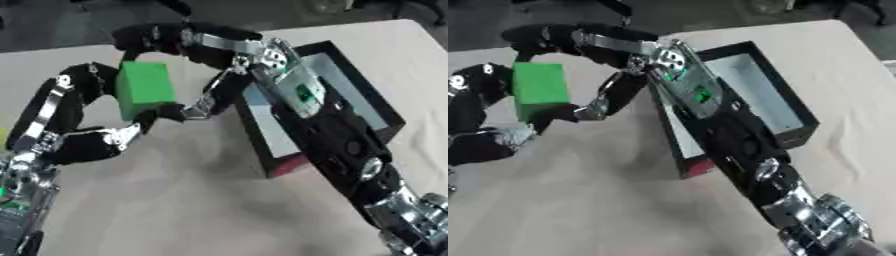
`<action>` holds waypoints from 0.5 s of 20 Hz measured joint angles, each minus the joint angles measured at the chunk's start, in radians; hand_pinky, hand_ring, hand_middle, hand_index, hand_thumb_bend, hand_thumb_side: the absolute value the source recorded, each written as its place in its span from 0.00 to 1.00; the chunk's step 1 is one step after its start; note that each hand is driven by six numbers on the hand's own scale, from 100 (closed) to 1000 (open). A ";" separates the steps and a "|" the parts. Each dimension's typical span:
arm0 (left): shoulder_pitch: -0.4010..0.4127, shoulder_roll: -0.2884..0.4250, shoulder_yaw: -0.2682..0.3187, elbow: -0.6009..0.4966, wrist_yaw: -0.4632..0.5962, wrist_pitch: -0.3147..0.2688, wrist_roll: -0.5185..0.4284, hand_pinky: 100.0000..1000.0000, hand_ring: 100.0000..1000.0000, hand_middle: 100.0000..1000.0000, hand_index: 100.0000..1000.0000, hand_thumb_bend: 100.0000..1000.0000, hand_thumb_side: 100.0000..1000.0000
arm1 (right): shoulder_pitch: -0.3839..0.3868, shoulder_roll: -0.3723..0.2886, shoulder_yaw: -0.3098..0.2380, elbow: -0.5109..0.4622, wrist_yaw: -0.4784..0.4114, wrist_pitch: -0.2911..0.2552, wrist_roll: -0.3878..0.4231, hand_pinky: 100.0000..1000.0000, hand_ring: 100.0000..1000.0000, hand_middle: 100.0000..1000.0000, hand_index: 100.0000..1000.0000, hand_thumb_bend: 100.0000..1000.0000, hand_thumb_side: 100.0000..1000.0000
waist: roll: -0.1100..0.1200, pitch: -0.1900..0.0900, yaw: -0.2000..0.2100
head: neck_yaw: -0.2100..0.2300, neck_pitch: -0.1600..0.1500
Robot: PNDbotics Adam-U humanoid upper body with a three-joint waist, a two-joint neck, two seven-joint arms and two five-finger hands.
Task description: Pick up the objects with one hand, pass them to the other hand, and then place them into the box on the other side of the table.
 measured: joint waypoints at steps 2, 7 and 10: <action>0.000 0.000 0.000 0.000 0.000 0.000 0.000 0.67 0.42 0.40 0.52 0.00 0.04 | 0.000 0.000 0.000 0.000 0.001 0.000 0.000 1.00 1.00 0.75 1.00 0.21 0.00 | 0.000 0.000 0.000 | 0.000 0.000; 0.000 -0.006 0.000 0.000 0.000 0.002 -0.003 0.67 0.42 0.40 0.52 0.00 0.04 | 0.000 0.000 0.000 0.000 0.000 0.000 0.000 1.00 1.00 0.74 1.00 0.20 0.00 | 0.000 0.000 0.000 | -0.003 0.000; 0.000 -0.008 0.000 0.000 0.000 0.002 -0.005 0.67 0.42 0.40 0.52 0.00 0.04 | 0.000 0.000 0.000 0.000 0.000 0.001 0.001 1.00 1.00 0.74 1.00 0.20 0.00 | 0.000 0.000 0.000 | -0.003 0.000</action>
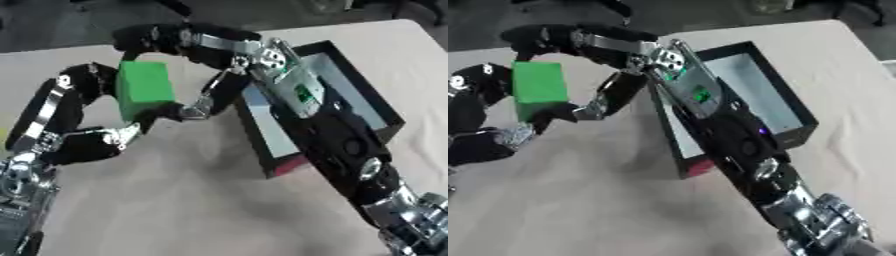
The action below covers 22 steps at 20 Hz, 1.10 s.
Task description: Pick up the objects with one hand, pass them to the other hand, and then place them into the box on the other side of the table.
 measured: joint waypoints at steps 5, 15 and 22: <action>0.000 -0.002 0.000 0.000 0.002 -0.002 -0.012 0.68 0.43 0.41 0.53 0.00 0.05 | 0.000 0.000 0.001 0.001 -0.016 0.003 0.003 1.00 1.00 0.59 1.00 0.08 0.00 | 0.000 0.000 0.001 | 0.000 0.000; 0.000 -0.009 0.000 0.000 0.031 -0.021 -0.038 0.68 0.44 0.42 0.54 0.00 0.05 | 0.001 0.000 0.002 0.000 -0.061 0.030 -0.006 0.94 1.00 0.46 0.95 0.02 0.00 | 0.000 0.000 0.005 | -0.001 0.000; -0.001 -0.010 0.000 -0.002 0.061 -0.036 -0.042 0.69 0.46 0.43 0.56 0.00 0.00 | 0.001 0.000 0.007 -0.001 -0.079 0.038 -0.013 0.92 1.00 0.40 0.78 0.01 0.00 | 0.000 0.000 0.006 | -0.002 0.000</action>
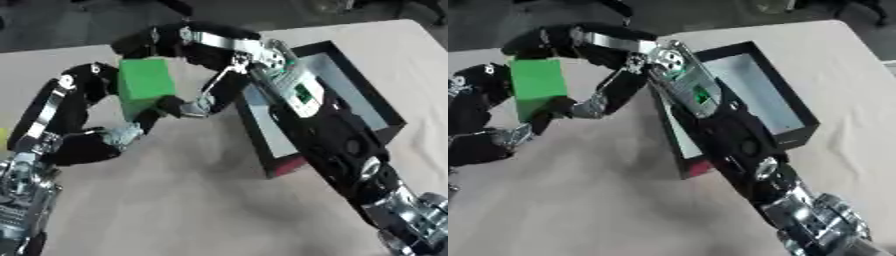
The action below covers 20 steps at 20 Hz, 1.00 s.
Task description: Pick up the objects with one hand, pass them to the other hand, and then place them into the box on the other side of the table.
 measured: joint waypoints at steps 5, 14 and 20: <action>-0.001 0.000 0.000 -0.002 0.009 -0.015 -0.009 0.72 0.49 0.47 0.61 0.19 0.00 | 0.000 0.000 0.001 -0.006 -0.011 0.010 -0.011 0.92 1.00 0.37 0.70 0.05 0.00 | 0.000 0.000 -0.002 | 0.000 0.000; -0.001 0.000 0.000 -0.002 -0.008 -0.016 -0.014 0.75 0.54 0.53 0.70 0.39 0.14 | 0.000 -0.006 0.001 -0.011 -0.035 0.036 -0.037 0.91 1.00 0.35 0.69 0.12 0.04 | 0.000 0.000 -0.007 | -0.001 0.000; -0.001 0.000 -0.008 -0.002 -0.016 -0.016 -0.031 0.78 0.58 0.58 0.80 0.51 0.26 | 0.000 -0.008 0.000 -0.012 -0.048 0.052 -0.052 0.91 1.00 0.35 0.70 0.11 0.02 | 0.000 0.000 -0.011 | -0.007 0.000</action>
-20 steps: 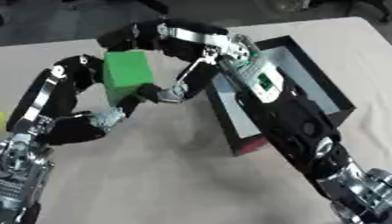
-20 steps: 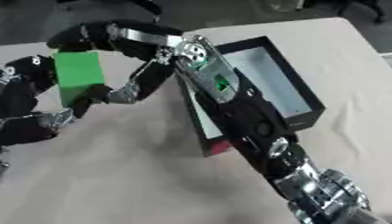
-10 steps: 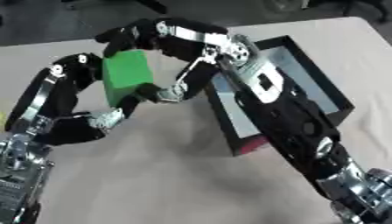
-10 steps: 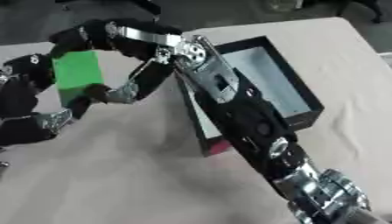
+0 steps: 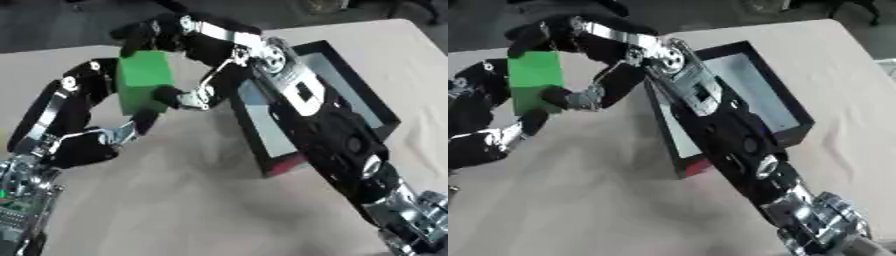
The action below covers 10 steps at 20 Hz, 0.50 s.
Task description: Pick up the objects with one hand, pass them to the other hand, and then place them into the box on the other side of the table.
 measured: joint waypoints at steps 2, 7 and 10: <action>0.000 0.000 0.000 0.001 -0.014 0.004 -0.007 0.78 0.60 0.61 0.83 0.55 0.29 | 0.000 0.000 0.000 -0.001 -0.005 0.005 -0.003 0.91 1.00 0.35 0.70 0.11 0.02 | 0.000 0.000 0.000 | 0.000 0.000; 0.002 0.000 0.000 0.004 -0.047 0.009 -0.032 0.80 0.64 0.67 0.86 0.60 0.28 | 0.000 -0.001 0.000 -0.009 -0.014 0.018 -0.005 0.91 1.00 0.35 0.71 0.11 0.02 | 0.000 0.000 -0.001 | 0.000 0.000; 0.002 0.000 0.000 0.004 -0.055 0.004 -0.053 0.81 0.65 0.68 0.87 0.63 0.28 | 0.000 -0.001 0.000 -0.009 -0.014 0.023 -0.005 0.91 1.00 0.35 0.71 0.11 0.01 | 0.000 0.000 -0.001 | 0.000 0.000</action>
